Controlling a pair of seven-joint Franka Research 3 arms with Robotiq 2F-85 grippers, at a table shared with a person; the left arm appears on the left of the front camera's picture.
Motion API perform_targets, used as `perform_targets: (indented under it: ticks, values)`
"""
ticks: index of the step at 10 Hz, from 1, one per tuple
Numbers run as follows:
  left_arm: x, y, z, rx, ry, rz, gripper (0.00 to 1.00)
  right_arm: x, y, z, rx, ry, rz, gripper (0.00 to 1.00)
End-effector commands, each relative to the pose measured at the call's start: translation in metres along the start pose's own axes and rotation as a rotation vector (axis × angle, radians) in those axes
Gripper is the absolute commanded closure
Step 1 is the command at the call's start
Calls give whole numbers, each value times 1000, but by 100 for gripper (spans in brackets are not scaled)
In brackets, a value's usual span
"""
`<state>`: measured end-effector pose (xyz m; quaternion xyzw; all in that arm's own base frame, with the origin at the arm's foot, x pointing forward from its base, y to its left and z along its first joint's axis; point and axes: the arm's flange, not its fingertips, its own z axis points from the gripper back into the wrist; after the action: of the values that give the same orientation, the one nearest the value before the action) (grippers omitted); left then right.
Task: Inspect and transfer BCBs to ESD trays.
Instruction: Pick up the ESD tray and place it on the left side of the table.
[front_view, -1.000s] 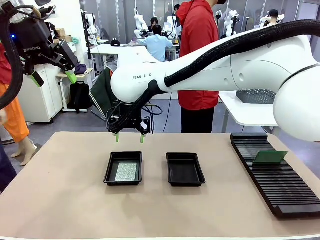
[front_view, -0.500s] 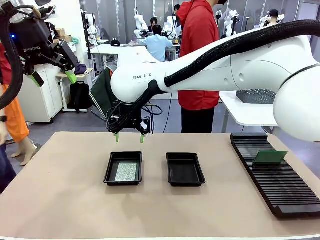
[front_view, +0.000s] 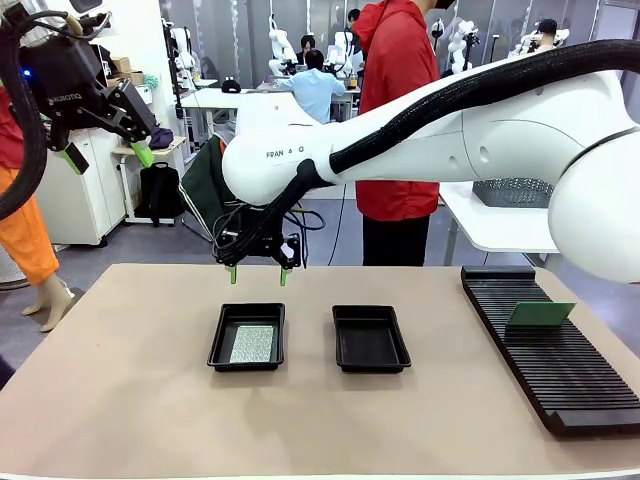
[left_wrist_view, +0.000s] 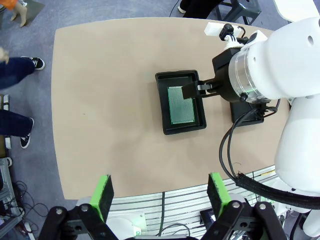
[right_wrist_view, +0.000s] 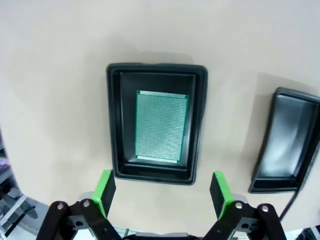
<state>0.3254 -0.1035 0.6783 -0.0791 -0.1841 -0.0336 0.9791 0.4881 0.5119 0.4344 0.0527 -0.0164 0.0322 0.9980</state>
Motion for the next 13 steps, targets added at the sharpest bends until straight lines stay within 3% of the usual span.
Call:
perform_targets:
  ticks: [1, 9, 13]
  values:
    - [7, -2, -19, -17, -18, 43, 0, -19, -27, 14, 105, -17, -21, 0]
    - [14, -30, -129, 4, 99, 169, 0, -61, -138, 30, 430, -49, -131, 0]
    - [9, -55, -190, 19, 153, 219, 0, -61, -180, 23, 565, -24, -86, 0]
